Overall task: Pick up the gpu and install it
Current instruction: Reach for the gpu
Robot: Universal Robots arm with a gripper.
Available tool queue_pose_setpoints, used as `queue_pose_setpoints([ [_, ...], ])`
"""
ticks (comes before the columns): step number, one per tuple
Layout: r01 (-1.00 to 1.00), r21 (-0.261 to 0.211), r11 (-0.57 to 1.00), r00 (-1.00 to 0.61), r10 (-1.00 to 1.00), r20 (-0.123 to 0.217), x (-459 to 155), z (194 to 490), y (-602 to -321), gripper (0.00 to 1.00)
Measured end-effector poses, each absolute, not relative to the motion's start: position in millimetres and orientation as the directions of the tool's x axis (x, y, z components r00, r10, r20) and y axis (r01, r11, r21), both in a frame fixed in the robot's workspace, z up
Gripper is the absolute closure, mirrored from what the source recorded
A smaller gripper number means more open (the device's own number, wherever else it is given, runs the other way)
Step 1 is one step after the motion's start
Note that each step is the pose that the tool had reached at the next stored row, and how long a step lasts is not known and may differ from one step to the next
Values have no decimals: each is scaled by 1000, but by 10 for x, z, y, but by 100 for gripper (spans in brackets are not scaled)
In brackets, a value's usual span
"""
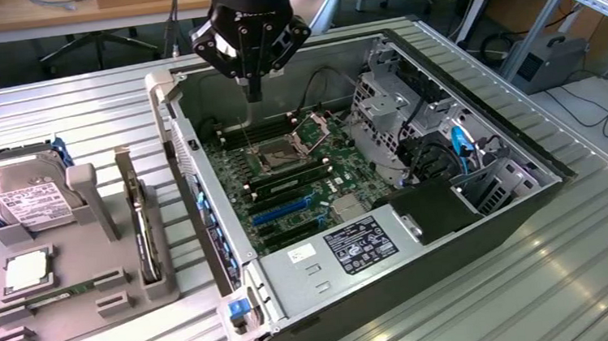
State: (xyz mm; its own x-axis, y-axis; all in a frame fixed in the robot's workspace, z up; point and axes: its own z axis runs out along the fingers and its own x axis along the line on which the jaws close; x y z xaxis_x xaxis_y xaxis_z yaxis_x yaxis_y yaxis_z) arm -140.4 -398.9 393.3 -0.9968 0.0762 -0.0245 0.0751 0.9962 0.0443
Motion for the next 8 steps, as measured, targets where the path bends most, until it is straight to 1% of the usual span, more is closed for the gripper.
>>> queue_pose_setpoints([
  [8, 75, 44, 996, -997, 76, -24, -1420, 3933, -3989, 89],
])
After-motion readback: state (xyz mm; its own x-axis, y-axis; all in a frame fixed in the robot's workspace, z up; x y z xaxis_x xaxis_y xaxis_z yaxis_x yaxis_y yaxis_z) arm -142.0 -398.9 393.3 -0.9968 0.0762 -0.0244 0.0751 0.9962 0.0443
